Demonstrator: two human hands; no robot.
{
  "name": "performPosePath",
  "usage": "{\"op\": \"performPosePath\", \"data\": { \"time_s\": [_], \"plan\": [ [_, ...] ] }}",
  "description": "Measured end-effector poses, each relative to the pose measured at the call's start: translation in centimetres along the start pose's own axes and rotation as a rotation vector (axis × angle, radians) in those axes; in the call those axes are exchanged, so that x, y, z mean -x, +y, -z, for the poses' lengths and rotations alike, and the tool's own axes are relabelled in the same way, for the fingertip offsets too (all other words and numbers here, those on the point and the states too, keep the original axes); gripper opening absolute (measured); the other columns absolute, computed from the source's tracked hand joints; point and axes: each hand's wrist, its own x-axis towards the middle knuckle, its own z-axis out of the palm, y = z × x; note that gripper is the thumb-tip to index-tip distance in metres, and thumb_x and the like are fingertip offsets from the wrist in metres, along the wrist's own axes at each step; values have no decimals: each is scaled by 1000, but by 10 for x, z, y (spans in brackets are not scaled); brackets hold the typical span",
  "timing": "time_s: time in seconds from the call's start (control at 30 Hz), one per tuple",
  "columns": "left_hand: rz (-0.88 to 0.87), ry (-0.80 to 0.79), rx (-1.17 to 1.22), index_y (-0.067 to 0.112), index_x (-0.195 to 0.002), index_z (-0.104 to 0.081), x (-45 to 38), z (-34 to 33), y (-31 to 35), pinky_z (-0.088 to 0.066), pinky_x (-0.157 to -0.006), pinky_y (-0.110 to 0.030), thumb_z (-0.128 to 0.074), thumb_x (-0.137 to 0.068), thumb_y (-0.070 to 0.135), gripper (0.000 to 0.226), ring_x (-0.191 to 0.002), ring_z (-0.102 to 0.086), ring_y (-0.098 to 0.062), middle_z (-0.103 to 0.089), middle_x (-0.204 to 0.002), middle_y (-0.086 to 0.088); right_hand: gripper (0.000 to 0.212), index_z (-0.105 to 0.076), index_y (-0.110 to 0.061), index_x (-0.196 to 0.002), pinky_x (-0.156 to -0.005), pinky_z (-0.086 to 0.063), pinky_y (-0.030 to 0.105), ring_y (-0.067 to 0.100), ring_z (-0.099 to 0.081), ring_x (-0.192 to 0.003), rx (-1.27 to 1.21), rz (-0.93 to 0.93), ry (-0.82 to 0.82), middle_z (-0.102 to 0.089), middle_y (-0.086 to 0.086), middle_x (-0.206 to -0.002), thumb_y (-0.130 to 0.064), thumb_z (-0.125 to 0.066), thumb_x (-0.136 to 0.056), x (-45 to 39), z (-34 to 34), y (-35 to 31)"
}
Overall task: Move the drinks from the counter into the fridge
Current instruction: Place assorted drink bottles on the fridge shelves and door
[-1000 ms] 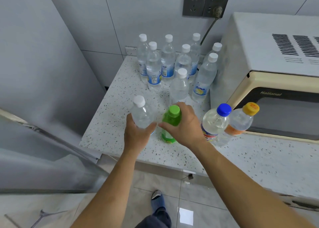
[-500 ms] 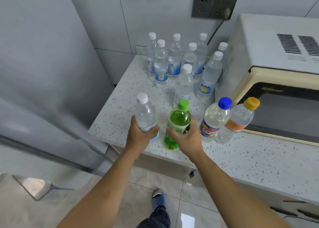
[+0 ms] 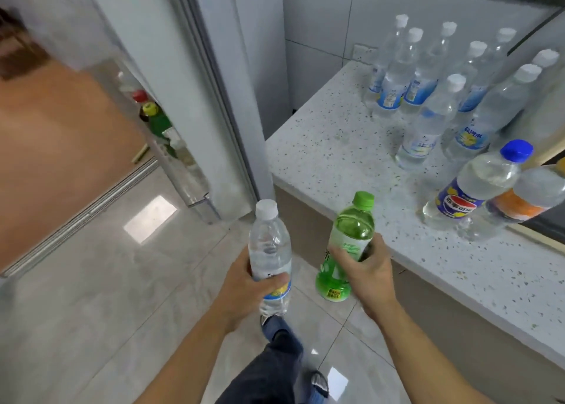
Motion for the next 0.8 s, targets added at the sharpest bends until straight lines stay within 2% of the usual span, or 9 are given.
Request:
{"op": "performPosePath", "data": {
  "time_s": [0.13, 0.23, 0.3, 0.47, 0.53, 0.63, 0.8],
  "plan": [
    [31, 148, 86, 30, -109, -65, 28, 40, -20, -58, -74, -25, -86, -52, 36, 62, -91, -73, -12, -76, -101, 6, 43, -62, -15, -108, -63, -53, 14, 2, -69, -75, 58, 45, -127, -71, -11, -90, -8, -86, -73, 25, -47, 12],
    [51, 270, 168, 23, -117, -63, 43, 77, -30, -58, -87, -41, -87, -49, 40, 74, -99, -71, -23, -74, -107, -2, 48, -63, -11, -113, -68, -50, 10, -1, -66, -78, 86, 86, -258, -69, -14, -95, -1, -85, -73, 38, -90, 15],
    [57, 352, 229, 19, -120, -61, 49, 106, -37, -57, -91, -46, -87, -48, 41, 80, -103, -70, -27, -73, -111, -6, 49, -64, -15, -116, -70, -52, 12, 1, -68, -82, 88, 87, -348, -71, -14, -96, -1, -84, -74, 45, -123, 14],
    [75, 490, 313, 25, -118, -62, 58, 185, -54, -60, -78, -36, -89, -57, 31, 67, -98, -73, -22, -75, -106, 1, 45, -66, -22, -111, -73, -56, 23, 12, -70, -85, 70, 96, -489, -72, 0, -96, -3, -84, -75, 57, -219, 13],
    [63, 525, 336, 27, -118, -62, 58, 221, -59, -59, -76, -32, -88, -61, 28, 63, -97, -73, -20, -75, -106, 2, 42, -66, -20, -109, -72, -56, 25, 13, -70, -83, 62, 102, -519, -72, -2, -94, -4, -84, -75, 60, -264, 11],
    [22, 568, 363, 29, -121, -61, 52, 277, -58, -58, -73, -26, -86, -62, 26, 65, -96, -73, -16, -74, -107, 4, 41, -66, -17, -112, -71, -55, 21, 10, -70, -83, 60, 131, -533, -73, -5, -94, -5, -84, -76, 60, -333, 5],
    [-44, 621, 406, 32, -115, -62, 28, 364, -51, -59, -74, -28, -88, -55, 32, 66, -96, -73, -15, -74, -107, 6, 49, -63, -16, -121, -77, -59, 26, 16, -72, -91, 56, 164, -531, -73, 3, -104, -11, -84, -77, 56, -435, -3]
  ]
}}
